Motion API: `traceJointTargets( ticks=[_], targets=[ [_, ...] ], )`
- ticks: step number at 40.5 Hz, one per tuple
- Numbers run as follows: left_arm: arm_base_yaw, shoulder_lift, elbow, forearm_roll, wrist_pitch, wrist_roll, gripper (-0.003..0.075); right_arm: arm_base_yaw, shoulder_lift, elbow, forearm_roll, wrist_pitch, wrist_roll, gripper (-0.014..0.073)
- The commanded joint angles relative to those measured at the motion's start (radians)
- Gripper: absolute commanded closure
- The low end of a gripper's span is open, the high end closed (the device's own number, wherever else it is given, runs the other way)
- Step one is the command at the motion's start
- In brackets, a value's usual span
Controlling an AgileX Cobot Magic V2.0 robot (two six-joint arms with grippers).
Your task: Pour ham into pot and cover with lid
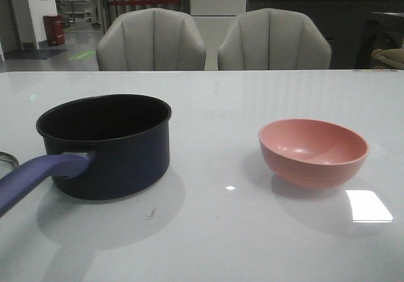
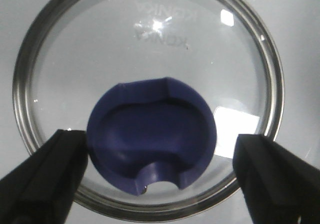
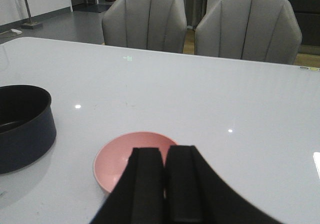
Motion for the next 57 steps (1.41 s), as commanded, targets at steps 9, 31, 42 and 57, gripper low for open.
traceJointTargets(
  ticks=[9, 31, 42, 57],
  targets=[
    [0.001, 0.017, -0.043, -0.013, -0.006, -0.004, 0.0117, 0.001, 0.004, -0.029, -0.001, -0.080, -0.009, 0.0447],
    [0.001, 0.034, -0.043, -0.015, -0.040, -0.004, 0.0455, 0.001, 0.004, -0.029, -0.001, -0.080, -0.009, 0.0447],
    [0.001, -0.002, -0.043, -0.015, -0.065, -0.004, 0.0461, 0.001, 0.004, -0.029, -0.001, -0.080, -0.009, 0.0447],
    [0.001, -0.103, -0.043, -0.010, -0.098, 0.018, 0.0461, 0.001, 0.004, -0.029, -0.001, -0.080, -0.009, 0.0447]
  ],
)
